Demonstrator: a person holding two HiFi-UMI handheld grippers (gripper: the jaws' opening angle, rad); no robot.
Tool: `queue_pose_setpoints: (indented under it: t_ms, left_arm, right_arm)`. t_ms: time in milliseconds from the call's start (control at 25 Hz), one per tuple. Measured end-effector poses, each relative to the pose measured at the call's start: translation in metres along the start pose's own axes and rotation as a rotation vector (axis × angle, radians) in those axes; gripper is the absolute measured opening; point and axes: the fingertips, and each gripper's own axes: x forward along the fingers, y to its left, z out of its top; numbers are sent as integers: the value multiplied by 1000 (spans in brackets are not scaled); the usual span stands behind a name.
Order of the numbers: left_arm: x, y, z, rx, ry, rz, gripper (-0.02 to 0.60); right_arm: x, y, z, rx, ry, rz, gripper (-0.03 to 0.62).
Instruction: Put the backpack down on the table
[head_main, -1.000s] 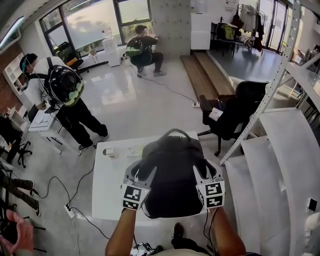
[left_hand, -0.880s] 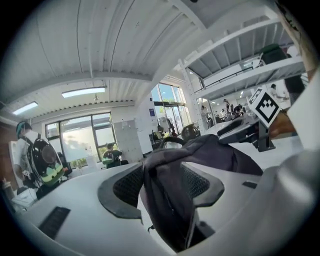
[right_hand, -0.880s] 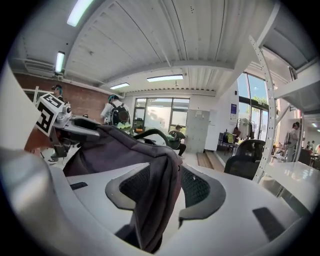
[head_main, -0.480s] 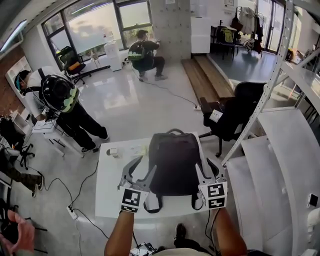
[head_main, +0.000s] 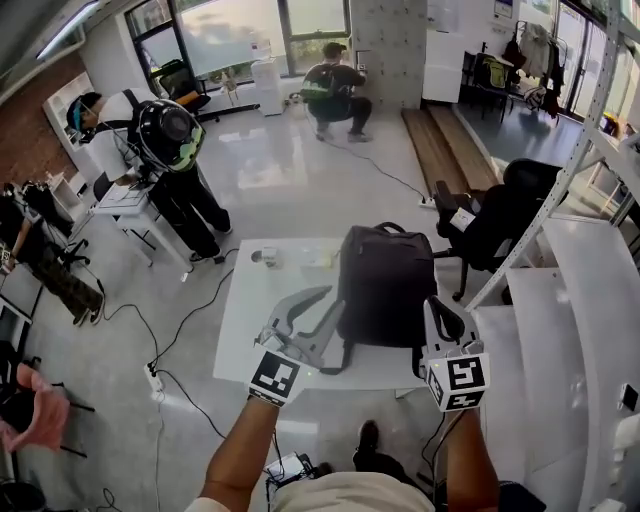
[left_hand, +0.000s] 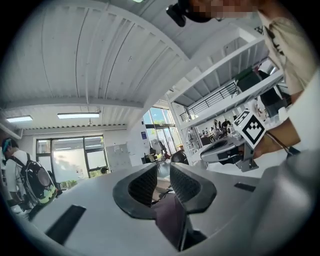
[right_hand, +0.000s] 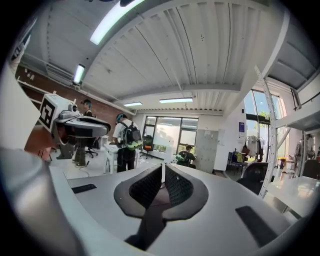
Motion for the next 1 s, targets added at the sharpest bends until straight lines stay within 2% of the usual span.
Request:
queue_pose_setpoints:
  t_ms: [160, 240, 360, 720, 1000]
  left_arm:
    - [-48, -8, 24, -62, -43, -36, 47]
    - [-72, -10, 32, -105, -53, -61, 41]
    - [-109, -14, 37, -128, -46, -89, 35]
    - [-203, -37, 40, -142, -24, -101, 35]
    - [-238, -64, 44, -101, -4, -101, 35]
  right_arm:
    - [-26, 42, 29, -20, -30, 49, 32]
    - [-39, 62, 41, -28, -39, 70, 29]
    - [-62, 92, 58, -30, -53, 95, 28]
    - [-124, 167, 88, -38, -72, 167, 26]
    - [-158, 195, 91, -53, -68, 214, 26]
